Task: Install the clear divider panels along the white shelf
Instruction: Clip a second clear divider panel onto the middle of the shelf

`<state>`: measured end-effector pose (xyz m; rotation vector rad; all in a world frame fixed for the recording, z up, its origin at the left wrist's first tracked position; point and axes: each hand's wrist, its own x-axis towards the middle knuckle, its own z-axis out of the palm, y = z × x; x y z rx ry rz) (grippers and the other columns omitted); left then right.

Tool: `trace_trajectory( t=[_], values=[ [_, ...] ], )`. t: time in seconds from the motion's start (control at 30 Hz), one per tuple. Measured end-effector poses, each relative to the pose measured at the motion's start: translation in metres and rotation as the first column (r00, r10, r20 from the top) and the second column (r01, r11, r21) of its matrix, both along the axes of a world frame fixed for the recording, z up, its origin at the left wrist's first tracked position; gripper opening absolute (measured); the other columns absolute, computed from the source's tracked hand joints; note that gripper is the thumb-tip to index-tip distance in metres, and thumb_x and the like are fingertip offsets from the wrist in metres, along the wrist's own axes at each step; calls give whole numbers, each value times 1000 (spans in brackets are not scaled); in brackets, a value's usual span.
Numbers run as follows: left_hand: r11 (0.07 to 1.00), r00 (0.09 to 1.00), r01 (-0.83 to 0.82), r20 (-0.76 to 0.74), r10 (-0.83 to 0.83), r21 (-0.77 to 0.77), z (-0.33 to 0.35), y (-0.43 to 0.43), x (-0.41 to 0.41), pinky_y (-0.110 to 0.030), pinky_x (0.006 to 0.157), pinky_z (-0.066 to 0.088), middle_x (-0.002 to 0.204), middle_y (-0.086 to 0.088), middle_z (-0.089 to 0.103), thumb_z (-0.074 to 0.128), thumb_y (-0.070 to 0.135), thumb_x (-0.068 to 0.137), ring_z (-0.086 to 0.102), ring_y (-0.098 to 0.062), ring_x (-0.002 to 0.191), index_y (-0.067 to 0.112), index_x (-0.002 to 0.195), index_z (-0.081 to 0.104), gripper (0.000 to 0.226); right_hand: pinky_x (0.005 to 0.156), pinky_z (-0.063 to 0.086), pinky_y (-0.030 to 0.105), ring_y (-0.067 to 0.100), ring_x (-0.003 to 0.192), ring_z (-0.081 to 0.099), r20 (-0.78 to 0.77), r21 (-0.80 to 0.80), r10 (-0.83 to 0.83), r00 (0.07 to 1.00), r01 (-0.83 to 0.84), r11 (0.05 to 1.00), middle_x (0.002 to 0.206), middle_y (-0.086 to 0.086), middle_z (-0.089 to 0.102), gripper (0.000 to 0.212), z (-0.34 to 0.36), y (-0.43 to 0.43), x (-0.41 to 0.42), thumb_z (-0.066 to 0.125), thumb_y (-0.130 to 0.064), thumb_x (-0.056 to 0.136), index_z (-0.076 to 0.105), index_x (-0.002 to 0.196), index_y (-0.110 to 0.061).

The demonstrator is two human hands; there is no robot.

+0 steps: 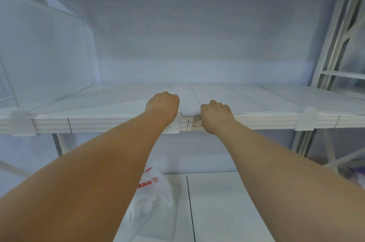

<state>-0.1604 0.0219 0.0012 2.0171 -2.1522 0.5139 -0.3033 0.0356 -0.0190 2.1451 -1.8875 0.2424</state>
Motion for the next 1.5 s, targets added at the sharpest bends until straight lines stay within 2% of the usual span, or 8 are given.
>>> trace_trajectory(
  t=[0.43, 0.73, 0.87, 0.97, 1.03, 1.1, 1.23, 1.5],
  values=[
    [996, 995, 36, 100, -28, -84, -8, 0, -1, -28, 68, 39, 112, -8, 63, 48, -5, 84, 60, -29, 100, 15, 114, 60, 38, 68, 32, 32, 30, 91, 45, -215, -133, -11, 977, -18, 991, 100, 13, 41, 16, 15, 14, -1, 44, 6, 84, 57, 89, -1],
    [992, 965, 123, -231, -123, -15, -1, 1, -2, -34, 80, 45, 120, -12, 60, 45, 18, 94, 56, -33, 110, 19, 138, 40, 44, 64, 32, 31, 30, 102, 48, 96, -478, 94, 991, -37, 878, 111, 9, 53, 24, 44, 12, 16, 40, -7, 94, 61, 105, -11],
    [972, 328, 212, -929, -170, -103, 32, 17, -22, -34, 93, 44, 122, -15, 59, 44, 11, 91, 55, -30, 116, 15, 145, 28, 56, 64, 37, 30, 28, 93, 51, 370, -474, 201, 907, -2, 880, 87, 5, 56, 27, 55, 2, 34, 45, -27, 96, 64, 85, -10],
    [974, -214, 120, -963, -166, -194, 57, 34, -40, -34, 76, 47, 75, -15, 59, 43, 8, 82, 58, -30, 79, 4, 82, 56, 14, 59, 47, 34, 34, 78, 55, 509, -457, 249, 824, 14, 889, 78, 12, 64, 17, 64, 6, 36, 47, -6, 80, 63, 75, -1],
    [973, -317, 138, -939, -133, -184, 70, 46, -48, -31, 72, 42, 67, -7, 51, 43, 21, 86, 51, -26, 70, 10, 69, 48, 21, 47, 38, 23, 28, 58, 43, 546, -407, 243, 801, 0, 913, 64, 7, 55, 18, 68, 11, 35, 45, -1, 79, 52, 63, -5],
    [976, -218, 88, -960, -178, -201, 75, 50, -54, -32, 78, 46, 84, -8, 61, 44, 27, 90, 58, -29, 84, 9, 84, 55, 22, 48, 30, 8, 14, 59, 43, 553, -423, 313, 772, -64, 904, 74, 1, 56, 18, 68, 15, 36, 50, -4, 85, 54, 72, -16],
    [977, -60, -72, -977, -206, -201, 77, 52, -51, -39, 94, 48, 119, -16, 63, 37, 22, 100, 59, -33, 112, 3, 115, 54, 30, 77, 39, 24, 23, 95, 52, 655, -359, 258, 710, -8, 933, 136, 10, 46, 27, 61, 16, 29, 52, -10, 86, 62, 111, -9],
    [886, 246, -149, -884, -397, -439, 93, 55, -20, -35, 67, 41, 115, -24, 61, 36, 22, 101, 61, -37, 96, -9, 105, 61, 40, 80, 45, 27, 27, 81, 56, 268, 242, -326, 907, 264, 934, 78, 5, 57, 5, 58, 38, 0, 44, -15, 86, 49, 86, -12]
  ],
)
